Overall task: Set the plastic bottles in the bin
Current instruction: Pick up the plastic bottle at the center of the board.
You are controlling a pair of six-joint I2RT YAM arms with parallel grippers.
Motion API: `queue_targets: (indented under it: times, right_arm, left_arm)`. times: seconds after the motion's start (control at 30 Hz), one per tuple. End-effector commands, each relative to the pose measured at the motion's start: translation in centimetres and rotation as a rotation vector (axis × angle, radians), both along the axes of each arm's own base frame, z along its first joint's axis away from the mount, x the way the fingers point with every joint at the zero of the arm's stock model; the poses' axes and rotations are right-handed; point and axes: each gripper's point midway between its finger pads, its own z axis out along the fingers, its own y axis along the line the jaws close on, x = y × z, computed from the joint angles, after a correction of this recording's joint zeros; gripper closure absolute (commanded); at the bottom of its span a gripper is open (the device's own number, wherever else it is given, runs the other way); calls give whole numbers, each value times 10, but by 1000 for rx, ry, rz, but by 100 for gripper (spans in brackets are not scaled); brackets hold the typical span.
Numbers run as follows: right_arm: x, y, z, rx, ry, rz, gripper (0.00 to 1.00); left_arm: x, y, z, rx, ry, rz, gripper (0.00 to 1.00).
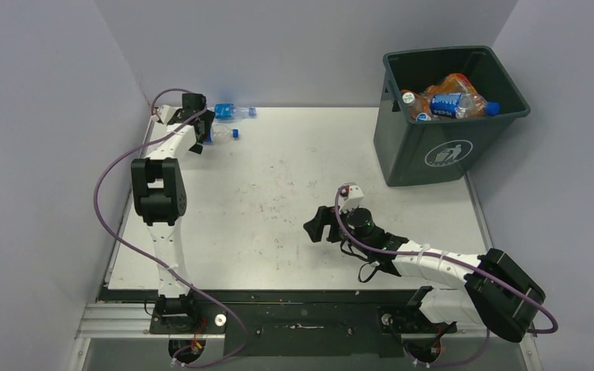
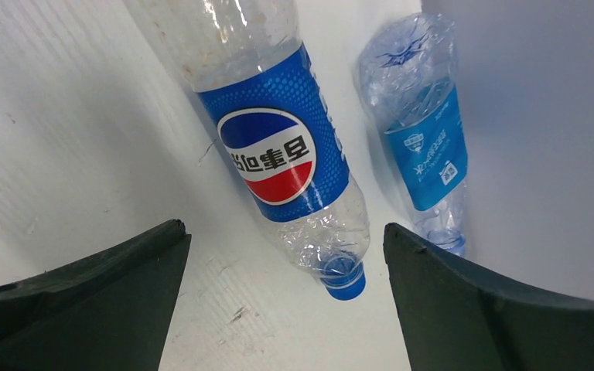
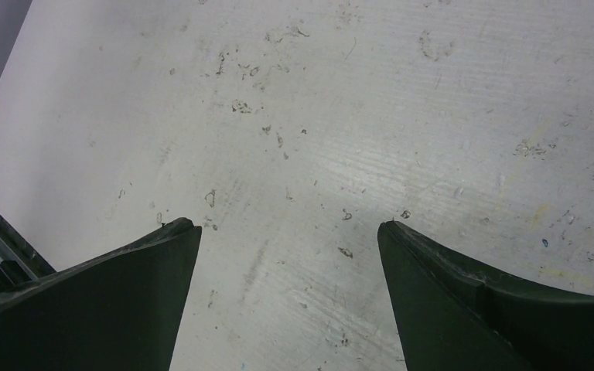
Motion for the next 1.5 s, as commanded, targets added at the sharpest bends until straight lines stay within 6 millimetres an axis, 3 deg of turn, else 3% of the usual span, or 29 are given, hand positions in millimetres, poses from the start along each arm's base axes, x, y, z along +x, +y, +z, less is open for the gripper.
queue_targets:
  times: [0.0,0.27,0.43,0.77,0.9,0.97,1.07,1.17,1.27,1.47]
  right_arm:
    - [12,6,20,31,-68,-17,12]
    - [10,1,25,24,-77,-23,12]
    - [11,-5,33,21,-101,-41,12]
    - [10,-7,39,26,-108,-44,12]
    - [9,-7,46,36,-113,-45,12]
    - [8,-7,49,35,-118,-37,12]
    - [8,-3,60,37,-142,-8,12]
    - [10,6,77,76,-171,8,9]
    - [10,24,103,173,-205,56,1]
    - [8,62,144,268,-238,179,10]
  left_arm:
    - [3,-3,-7,12,56,27,4]
    - [25,10,-27,48,89,35,4]
    - [27,11,-44,39,108,46,1]
    - [20,8,-60,22,91,38,35]
    - [17,4,-51,10,60,16,51]
    - [12,0,-36,-7,30,5,57]
    - [-5,-10,1,-50,-86,5,61]
    - [-37,-29,42,-98,-205,-16,63]
    - [-83,-59,64,-125,-260,-83,64]
    - [-181,-119,107,-130,-361,-248,65]
